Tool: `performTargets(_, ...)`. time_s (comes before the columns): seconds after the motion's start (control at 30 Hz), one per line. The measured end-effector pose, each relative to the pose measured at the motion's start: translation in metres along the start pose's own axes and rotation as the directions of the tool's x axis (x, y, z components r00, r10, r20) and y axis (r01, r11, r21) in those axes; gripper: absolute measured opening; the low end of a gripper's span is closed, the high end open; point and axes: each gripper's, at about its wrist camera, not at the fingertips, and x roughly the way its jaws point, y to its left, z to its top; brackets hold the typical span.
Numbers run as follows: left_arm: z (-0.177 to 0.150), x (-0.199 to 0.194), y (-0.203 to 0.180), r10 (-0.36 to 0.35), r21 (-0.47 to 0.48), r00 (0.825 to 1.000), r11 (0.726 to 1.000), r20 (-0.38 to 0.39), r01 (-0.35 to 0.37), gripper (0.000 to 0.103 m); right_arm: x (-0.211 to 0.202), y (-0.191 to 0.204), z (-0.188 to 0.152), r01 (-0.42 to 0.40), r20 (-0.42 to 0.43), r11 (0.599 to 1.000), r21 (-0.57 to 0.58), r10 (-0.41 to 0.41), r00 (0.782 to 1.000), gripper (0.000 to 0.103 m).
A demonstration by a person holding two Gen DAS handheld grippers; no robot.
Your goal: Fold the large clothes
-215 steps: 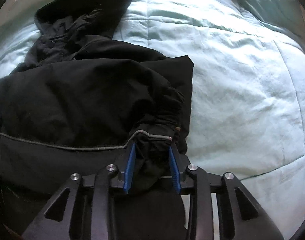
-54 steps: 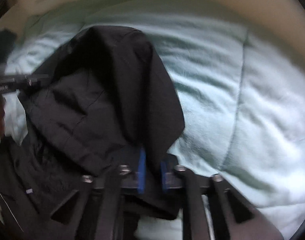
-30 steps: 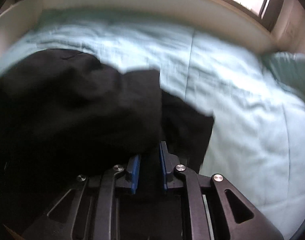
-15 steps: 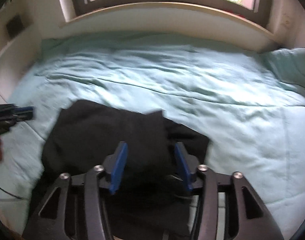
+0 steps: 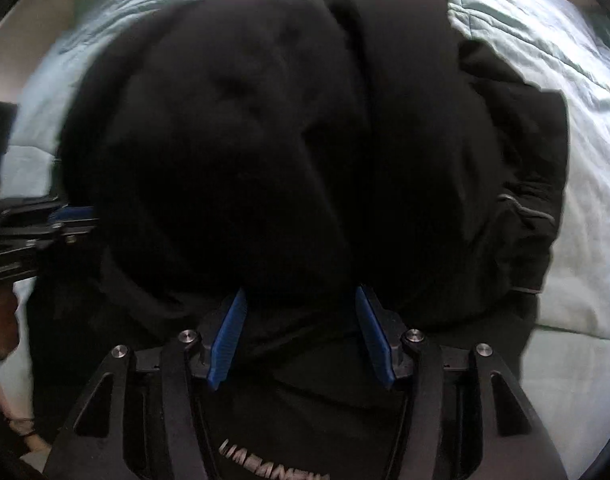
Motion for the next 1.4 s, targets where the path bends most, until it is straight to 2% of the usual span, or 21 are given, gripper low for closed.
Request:
performTargets(0.13,0.001,-0.013,-0.01,0.021,0.048,1.0,0.999,0.017,-0.022,0.016,-0.026,-0.002,-0.008,-0.024,0.038,1.0,0.016,0.023,0.999,0.058)
performTargets(0.27,0.008,-0.058,-0.032,0.03,0.112,0.995,0.993,0.093,-0.04,0.016,-0.085,-0.016,-0.012,-0.084,0.144,0.996,0.032,0.079,0.986,0.058)
performTargets(0.37,0.026,-0.087,-0.048,0.043,0.156,0.982,0.985,0.181,-0.072,0.016,-0.119,-0.025,0.011,-0.08,0.242,0.996,0.027,0.071,0.968,0.059)
performTargets(0.47,0.06,-0.089,-0.053,0.083,0.146,0.973,0.982,0.217,-0.117,0.017,-0.123,-0.028,0.046,-0.049,0.269,0.998,0.028,0.04,0.962,0.061)
performTargets(0.53,0.08,-0.077,-0.045,0.121,0.112,0.972,0.983,0.202,-0.146,0.016,-0.106,-0.029,0.075,-0.059,0.262,0.998,0.031,0.049,0.964,0.061)
performTargets(0.63,0.1,-0.045,-0.027,0.12,0.054,0.982,0.99,0.144,-0.129,0.016,-0.06,-0.04,0.108,-0.112,0.187,0.992,0.064,0.098,0.977,0.061)
performTargets(0.7,0.102,-0.03,-0.009,0.108,0.014,0.988,0.994,0.111,-0.11,0.016,-0.025,-0.043,0.117,-0.077,0.123,0.995,0.061,0.069,0.99,0.061)
performTargets(0.73,0.103,-0.023,-0.005,0.102,0.001,0.99,0.995,0.096,-0.102,0.016,-0.007,-0.047,0.118,-0.057,0.074,0.995,0.076,0.051,0.996,0.066)
performTargets(0.77,0.105,-0.017,0.001,0.105,-0.01,0.992,0.994,0.073,-0.105,0.016,0.007,-0.055,0.118,-0.084,0.022,0.99,0.109,0.082,0.996,0.069)
performTargets(0.8,0.106,-0.013,0.007,0.099,-0.018,0.994,0.995,0.055,-0.098,0.016,0.014,-0.061,0.117,-0.12,0.007,0.982,0.144,0.121,0.993,0.069)
performTargets(0.87,0.103,-0.016,0.01,0.069,-0.017,0.996,0.998,0.063,-0.068,0.016,0.006,-0.069,0.112,-0.159,0.044,0.97,0.181,0.153,0.987,0.068)
performTargets(0.9,0.101,-0.023,0.007,0.063,-0.006,0.995,0.998,0.073,-0.062,0.016,-0.003,-0.068,0.107,-0.14,0.065,0.974,0.178,0.13,0.989,0.068)
performTargets(0.97,0.095,-0.035,0.002,0.068,0.011,0.993,0.998,0.094,-0.069,0.016,-0.029,-0.061,0.095,-0.036,0.112,0.989,0.144,0.02,0.994,0.068)
performTargets(1.03,0.085,-0.055,-0.005,0.063,0.028,0.99,0.997,0.124,-0.067,0.016,-0.057,-0.041,0.075,0.071,0.171,0.995,0.07,-0.082,0.982,0.069)
performTargets(1.13,0.06,-0.082,-0.021,0.015,0.062,0.989,0.998,0.145,-0.024,0.016,-0.087,-0.018,0.052,0.013,0.211,1.0,0.009,-0.015,0.977,0.069)
performTargets(1.23,0.038,-0.079,-0.032,-0.018,0.071,0.995,0.997,0.098,0.011,0.017,-0.08,0.01,0.023,-0.04,0.175,0.999,-0.031,0.045,0.984,0.069)
performTargets(1.27,0.034,-0.071,-0.033,-0.002,0.065,0.997,0.998,0.071,-0.003,0.017,-0.073,0.014,0.02,-0.045,0.156,0.998,-0.037,0.051,0.986,0.069)
performTargets(1.3,0.026,-0.057,-0.032,0.045,0.062,0.999,0.997,0.028,-0.046,0.017,-0.056,0.019,0.015,-0.038,0.115,0.999,-0.04,0.042,0.993,0.069)
performTargets(1.37,0.015,-0.03,-0.026,0.114,0.056,0.993,0.992,-0.027,-0.112,0.017,-0.023,0.02,0.009,-0.012,0.039,1.0,-0.026,0.013,0.999,0.069)
performTargets(1.4,0.009,-0.018,-0.022,0.116,0.053,0.993,0.992,-0.036,-0.114,0.017,-0.017,0.018,0.007,-0.018,0.032,1.0,-0.019,0.018,0.999,0.069)
